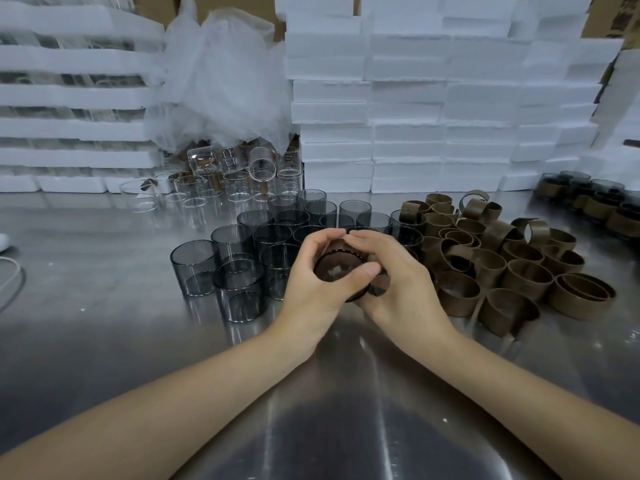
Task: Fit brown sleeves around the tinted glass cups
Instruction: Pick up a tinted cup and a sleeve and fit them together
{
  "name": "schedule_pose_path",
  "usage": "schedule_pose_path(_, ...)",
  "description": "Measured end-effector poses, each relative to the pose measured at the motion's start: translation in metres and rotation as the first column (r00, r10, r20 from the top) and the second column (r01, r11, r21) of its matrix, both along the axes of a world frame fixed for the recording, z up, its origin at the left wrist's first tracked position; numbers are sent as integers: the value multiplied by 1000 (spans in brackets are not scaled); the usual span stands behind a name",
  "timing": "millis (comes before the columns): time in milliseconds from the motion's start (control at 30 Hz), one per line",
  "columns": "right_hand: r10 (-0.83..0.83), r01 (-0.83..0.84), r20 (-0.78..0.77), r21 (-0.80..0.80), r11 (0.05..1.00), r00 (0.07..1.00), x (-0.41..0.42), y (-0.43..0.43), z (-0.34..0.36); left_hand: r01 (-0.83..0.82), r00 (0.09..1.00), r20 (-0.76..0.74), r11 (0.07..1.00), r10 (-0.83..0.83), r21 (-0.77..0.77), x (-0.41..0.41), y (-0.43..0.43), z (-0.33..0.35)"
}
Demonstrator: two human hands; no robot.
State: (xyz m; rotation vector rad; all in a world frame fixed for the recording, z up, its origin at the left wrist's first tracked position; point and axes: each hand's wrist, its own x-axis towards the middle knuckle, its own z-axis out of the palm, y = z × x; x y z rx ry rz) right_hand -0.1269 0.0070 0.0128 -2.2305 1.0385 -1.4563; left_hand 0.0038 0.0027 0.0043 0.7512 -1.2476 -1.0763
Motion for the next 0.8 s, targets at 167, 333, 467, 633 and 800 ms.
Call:
schedule_pose_path(167,-45,23,124,177,984,991,4,3,-1,8,1000,12,1000,-8,13,-1,1,0)
schedule_pose_path(333,-36,-21,211,266,964,977,4,3,1,47,999,-2,999,-47,28,-3,1,0)
schedule_pose_path(467,-40,-36,239,302,953,970,3,2,1,59,998,2,998,-60,19,-3,2,0)
schedule_pose_path(633,-37,-64,291,333,941,956,1,0,1,88,996,6,996,-88,25,-2,-1,-1)
schedule_pose_path(800,-29,-71,272,351,934,962,-1,-2,2,92,995,-33,994,-90,54,0,-3,-2)
